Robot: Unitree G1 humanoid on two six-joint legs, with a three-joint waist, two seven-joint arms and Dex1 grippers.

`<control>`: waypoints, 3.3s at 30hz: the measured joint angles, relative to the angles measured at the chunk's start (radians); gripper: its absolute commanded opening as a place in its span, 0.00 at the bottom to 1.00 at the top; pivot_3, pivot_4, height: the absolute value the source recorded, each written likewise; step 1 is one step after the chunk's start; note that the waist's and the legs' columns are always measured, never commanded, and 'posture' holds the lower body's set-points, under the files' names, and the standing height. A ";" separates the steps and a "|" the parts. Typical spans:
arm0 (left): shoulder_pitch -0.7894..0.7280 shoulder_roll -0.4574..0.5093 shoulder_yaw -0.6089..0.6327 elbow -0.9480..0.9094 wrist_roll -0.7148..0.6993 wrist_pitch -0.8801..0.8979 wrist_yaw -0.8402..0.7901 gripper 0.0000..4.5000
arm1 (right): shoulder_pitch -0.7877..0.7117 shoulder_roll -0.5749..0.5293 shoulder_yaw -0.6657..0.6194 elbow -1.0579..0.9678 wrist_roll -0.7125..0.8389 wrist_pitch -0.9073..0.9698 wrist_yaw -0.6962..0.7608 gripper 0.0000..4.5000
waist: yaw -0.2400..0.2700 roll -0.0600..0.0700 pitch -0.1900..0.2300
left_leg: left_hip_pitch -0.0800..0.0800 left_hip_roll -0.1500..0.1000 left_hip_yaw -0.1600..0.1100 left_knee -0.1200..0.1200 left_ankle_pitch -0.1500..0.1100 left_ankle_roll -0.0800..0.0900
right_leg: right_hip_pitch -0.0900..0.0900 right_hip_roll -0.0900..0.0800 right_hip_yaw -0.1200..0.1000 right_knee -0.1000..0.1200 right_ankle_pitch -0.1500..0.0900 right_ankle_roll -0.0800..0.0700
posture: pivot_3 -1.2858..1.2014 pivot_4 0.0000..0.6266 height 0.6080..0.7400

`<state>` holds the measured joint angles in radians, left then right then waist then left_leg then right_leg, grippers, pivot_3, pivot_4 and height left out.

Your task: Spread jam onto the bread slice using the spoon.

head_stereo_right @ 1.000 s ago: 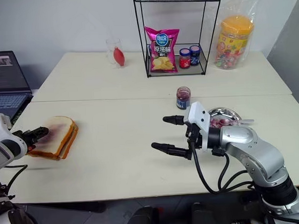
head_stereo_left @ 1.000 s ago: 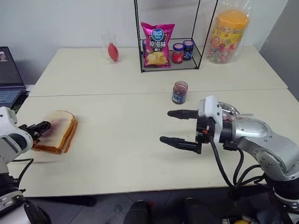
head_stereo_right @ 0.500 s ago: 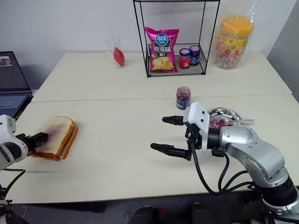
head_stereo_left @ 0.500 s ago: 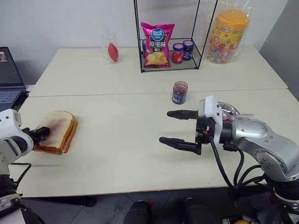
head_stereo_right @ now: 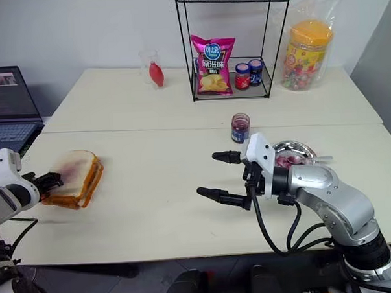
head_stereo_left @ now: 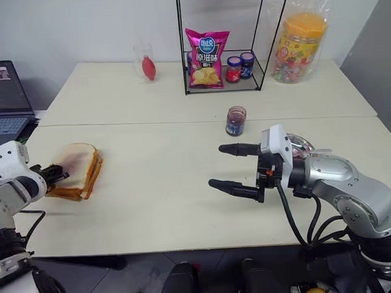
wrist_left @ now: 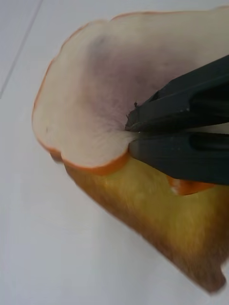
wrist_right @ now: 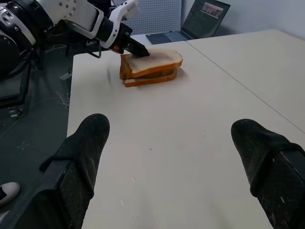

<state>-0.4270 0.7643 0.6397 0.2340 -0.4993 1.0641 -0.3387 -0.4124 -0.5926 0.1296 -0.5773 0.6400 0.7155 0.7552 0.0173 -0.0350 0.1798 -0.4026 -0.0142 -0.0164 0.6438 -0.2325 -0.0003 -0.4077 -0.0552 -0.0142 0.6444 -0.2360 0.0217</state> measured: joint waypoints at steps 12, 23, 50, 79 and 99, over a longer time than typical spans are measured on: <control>0.094 -0.157 -0.011 -0.441 -0.278 0.161 -0.055 0.00 | 0.087 -0.118 -0.058 -0.002 -0.019 -0.020 0.036 1.00 | 0.006 -0.001 0.000 | -0.002 0.000 0.000 0.000 -0.001 -0.001 | -0.001 0.001 -0.001 -0.001 0.000 0.001 | 0.52 0.24 1.00; 0.136 -0.505 -0.421 -0.662 -0.204 0.138 0.182 0.00 | 0.278 -0.248 -0.123 -0.066 -0.049 -0.056 0.089 1.00 | 0.003 -0.001 0.000 | 0.000 0.000 0.002 0.001 -0.001 -0.001 | 0.001 0.004 0.001 0.000 0.000 0.009 | 0.52 0.24 1.00; 0.143 -0.617 -0.622 -0.592 0.013 -0.020 0.257 0.71 | 0.334 -0.256 -0.165 -0.124 -0.065 -0.024 0.021 1.00 | 0.005 -0.001 0.000 | 0.001 0.000 0.000 0.002 -0.001 -0.001 | 0.003 0.006 0.001 0.000 0.000 0.012 | 0.52 0.24 1.00; -0.181 -0.197 -0.932 -0.691 0.066 -0.394 -0.504 1.00 | 0.429 0.289 -0.763 0.163 0.069 -0.029 -0.614 1.00 | -0.007 0.004 0.002 | 0.002 0.006 0.003 0.001 -0.001 -0.001 | 0.003 0.017 0.005 0.001 -0.005 0.001 | 0.52 0.24 1.00; -0.237 -0.261 -1.029 -0.578 0.196 -0.458 -0.549 1.00 | 0.093 0.240 -0.799 0.699 0.284 0.047 -0.606 1.00 | -0.021 0.011 0.004 | 0.002 0.006 0.003 0.001 -0.001 -0.001 | 0.002 0.021 0.006 0.002 -0.001 0.007 | 0.52 0.24 1.00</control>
<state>-0.6638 0.5036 -0.3894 -0.3443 -0.3032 0.6056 -0.8876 -0.3197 -0.3521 -0.6697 0.1220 0.9242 0.7626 0.1497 -0.0032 -0.0245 0.1842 -0.4006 -0.0077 -0.0133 0.6449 -0.2331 -0.0009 -0.4056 -0.0347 -0.0085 0.6466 -0.2374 0.0289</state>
